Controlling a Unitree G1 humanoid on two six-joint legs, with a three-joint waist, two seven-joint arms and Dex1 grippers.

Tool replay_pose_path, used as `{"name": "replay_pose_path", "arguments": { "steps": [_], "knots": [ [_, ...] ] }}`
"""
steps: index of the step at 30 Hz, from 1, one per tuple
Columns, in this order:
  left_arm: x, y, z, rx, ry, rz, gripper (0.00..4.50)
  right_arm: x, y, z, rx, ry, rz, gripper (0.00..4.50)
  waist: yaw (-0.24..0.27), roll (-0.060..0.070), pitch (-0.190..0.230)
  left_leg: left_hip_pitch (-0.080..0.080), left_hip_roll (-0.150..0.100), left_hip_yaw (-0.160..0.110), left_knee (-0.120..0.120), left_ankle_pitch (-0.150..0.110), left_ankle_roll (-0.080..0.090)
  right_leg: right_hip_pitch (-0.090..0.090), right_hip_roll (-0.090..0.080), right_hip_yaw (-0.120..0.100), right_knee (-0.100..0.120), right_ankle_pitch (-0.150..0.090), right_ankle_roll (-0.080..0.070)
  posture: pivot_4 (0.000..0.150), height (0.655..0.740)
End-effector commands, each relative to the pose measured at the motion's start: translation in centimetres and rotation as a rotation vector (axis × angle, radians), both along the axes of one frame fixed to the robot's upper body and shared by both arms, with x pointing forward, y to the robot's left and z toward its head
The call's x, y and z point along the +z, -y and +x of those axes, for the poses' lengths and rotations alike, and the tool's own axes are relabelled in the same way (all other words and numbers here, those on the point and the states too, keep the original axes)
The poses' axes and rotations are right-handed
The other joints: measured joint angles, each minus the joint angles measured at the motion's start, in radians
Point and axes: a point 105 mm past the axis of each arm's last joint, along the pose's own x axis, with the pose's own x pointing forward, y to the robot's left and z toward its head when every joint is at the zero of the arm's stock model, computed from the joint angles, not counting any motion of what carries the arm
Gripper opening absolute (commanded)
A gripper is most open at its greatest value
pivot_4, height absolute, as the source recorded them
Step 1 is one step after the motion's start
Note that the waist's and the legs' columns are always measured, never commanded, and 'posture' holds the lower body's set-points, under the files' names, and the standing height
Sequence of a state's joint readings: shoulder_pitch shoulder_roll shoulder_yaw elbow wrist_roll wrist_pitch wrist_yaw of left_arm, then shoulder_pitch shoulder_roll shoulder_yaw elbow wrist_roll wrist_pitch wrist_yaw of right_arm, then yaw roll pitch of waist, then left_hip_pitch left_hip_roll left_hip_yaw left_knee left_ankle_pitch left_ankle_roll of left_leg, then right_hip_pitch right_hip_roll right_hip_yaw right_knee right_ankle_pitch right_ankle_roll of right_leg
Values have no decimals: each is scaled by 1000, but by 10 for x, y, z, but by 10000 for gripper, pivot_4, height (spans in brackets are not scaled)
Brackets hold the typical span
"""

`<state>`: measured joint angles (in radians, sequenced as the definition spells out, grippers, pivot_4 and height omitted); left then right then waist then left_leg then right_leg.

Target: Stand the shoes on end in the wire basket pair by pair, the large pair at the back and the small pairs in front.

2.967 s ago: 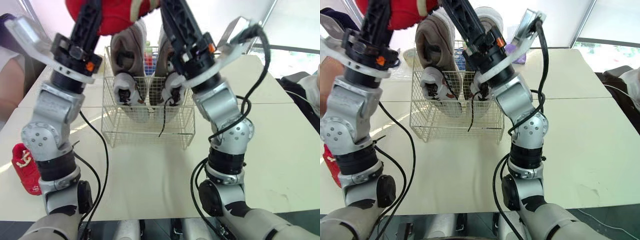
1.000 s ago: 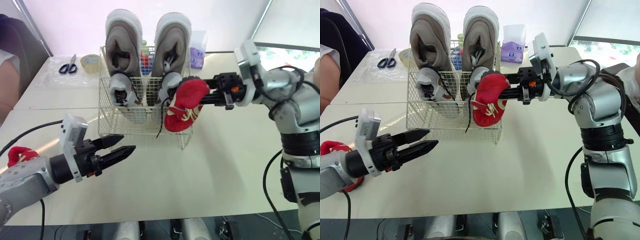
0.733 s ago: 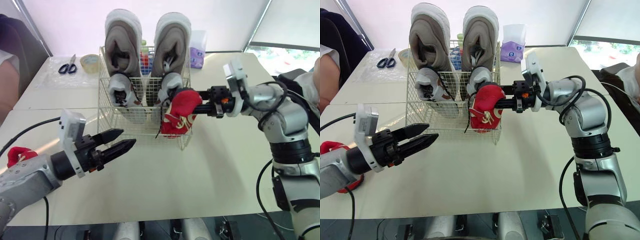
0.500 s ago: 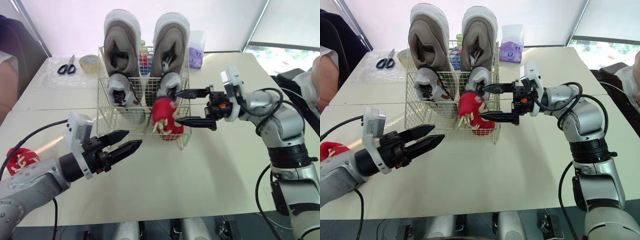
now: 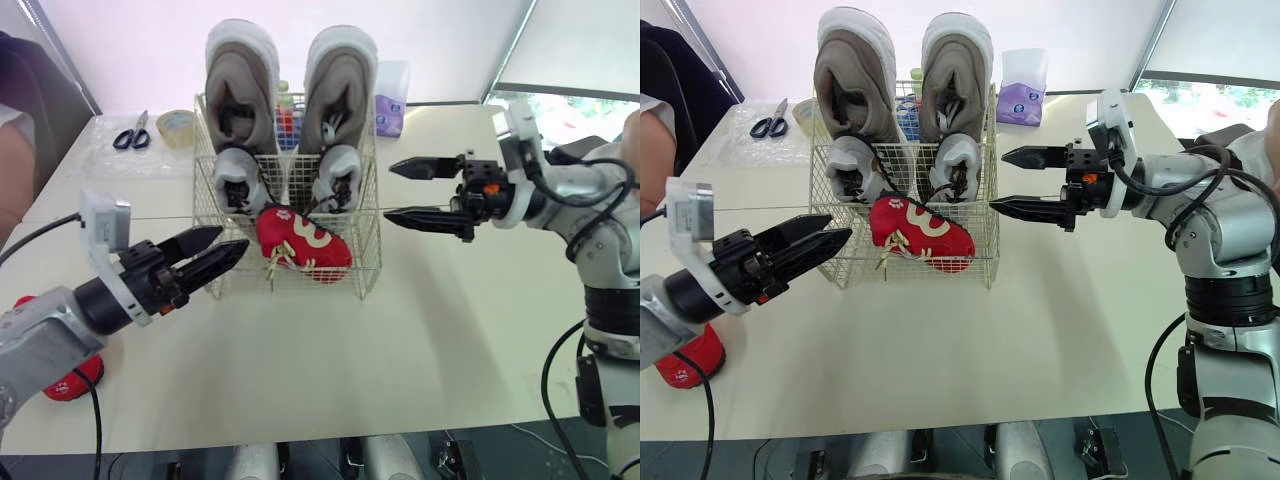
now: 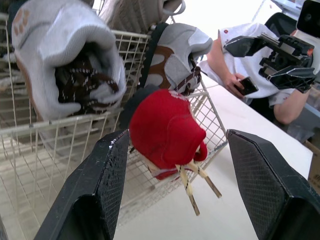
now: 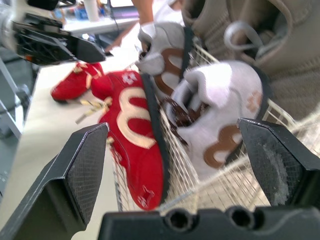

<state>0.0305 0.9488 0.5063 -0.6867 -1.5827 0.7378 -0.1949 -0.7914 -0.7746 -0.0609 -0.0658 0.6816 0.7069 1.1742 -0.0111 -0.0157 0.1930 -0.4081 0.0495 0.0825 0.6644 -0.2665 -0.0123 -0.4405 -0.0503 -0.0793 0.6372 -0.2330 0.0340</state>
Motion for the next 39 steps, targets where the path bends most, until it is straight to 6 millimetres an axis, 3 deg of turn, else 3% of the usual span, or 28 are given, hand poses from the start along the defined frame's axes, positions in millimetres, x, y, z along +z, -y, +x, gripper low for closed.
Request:
{"name": "replay_pose_path", "arguments": {
  "steps": [1, 5, 6, 11, 15, 19, 23, 28, 32, 35, 38, 39],
  "knots": [
    [18, -11, -5, 5, 47, 11, 31867, 27, -11, -20, 98, 64, 28, 44764, 1, 0, 0, 0, 0, 0, 0, 0, 0, 0, 0, 0, 0, 0, 0, 1500, 7400],
    [40, -42, -3, 120, 84, -15, 44328, 33, -22, -55, 290, 6, -12, 45000, 1, 0, 0, 0, 0, 0, 0, 0, 0, 0, 0, 0, 0, 0, 0, 1500, 7400],
    [44, -54, 0, 189, 97, 3, 44328, 32, -23, -62, 326, -14, -28, 45000, 1, 0, 0, 0, 0, 0, 0, 0, 0, 0, 0, 0, 0, 0, 0, 1500, 7400],
    [50, -155, 6, 722, 53, 183, 44328, -1, -27, -112, 609, -144, -255, 45000, 1, 0, 0, 0, 0, 0, 0, 0, 0, 0, 0, -1, 0, 0, 0, 1500, 7400],
    [19, -193, -13, 809, -226, 351, 44328, -14, -34, -117, 693, -143, -289, 45000, -4, -1, 0, 1, 1, 1, 0, 0, 0, -1, -1, -2, 0, -1, -1, 1500, 7400],
    [-30, -226, -55, 940, -559, 415, 44328, -35, -40, -105, 655, -98, -340, 45000, -3, -1, 0, 0, 1, 3, -1, 0, 0, -2, -5, -2, 0, -2, -3, 1500, 7400],
    [-38, -240, -77, 1040, -593, 371, 44328, -42, -40, -100, 635, -101, -333, 45000, 1, -2, -1, 0, 0, 3, -2, -1, 0, -3, -7, -1, 0, -2, -3, 1500, 7400],
    [-56, -246, -90, 1093, -654, 380, 44328, -52, -44, -94, 619, -91, -341, 45000, 3, -4, -1, 0, -1, 2, -1, -1, -2, -3, -10, -2, -1, -3, -6, 1500, 7400],
    [-69, -243, -81, 1080, -660, 330, 44328, -52, -48, -90, 608, -79, -323, 45000, 1, -3, -1, 0, -1, 2, -1, -2, -3, -3, -11, -2, -1, -2, -7, 1500, 7400],
    [-97, -244, -64, 1074, -717, 274, 44328, -52, -49, -88, 592, -76, -318, 45000, 2, -3, -2, 0, -1, 1, -1, -2, -3, -3, -11, -2, -1, -2, -7, 1500, 7400],
    [-105, -247, -52, 1087, -733, 264, 44328, -52, -49, -88, 578, -77, -315, 45000, -1, -5, -3, 0, -1, 1, -1, -2, -3, -3, -12, -2, -1, -2, -8, 1500, 7400],
    [-106, -248, -50, 1089, -737, 270, 38789, -52, -49, -88, 574, -77, -316, 45000, -1, -5, -3, 0, -1, 1, -1, -1, -1, -3, -12, -2, -1, -2, -8, 1500, 7400]
  ]
}}
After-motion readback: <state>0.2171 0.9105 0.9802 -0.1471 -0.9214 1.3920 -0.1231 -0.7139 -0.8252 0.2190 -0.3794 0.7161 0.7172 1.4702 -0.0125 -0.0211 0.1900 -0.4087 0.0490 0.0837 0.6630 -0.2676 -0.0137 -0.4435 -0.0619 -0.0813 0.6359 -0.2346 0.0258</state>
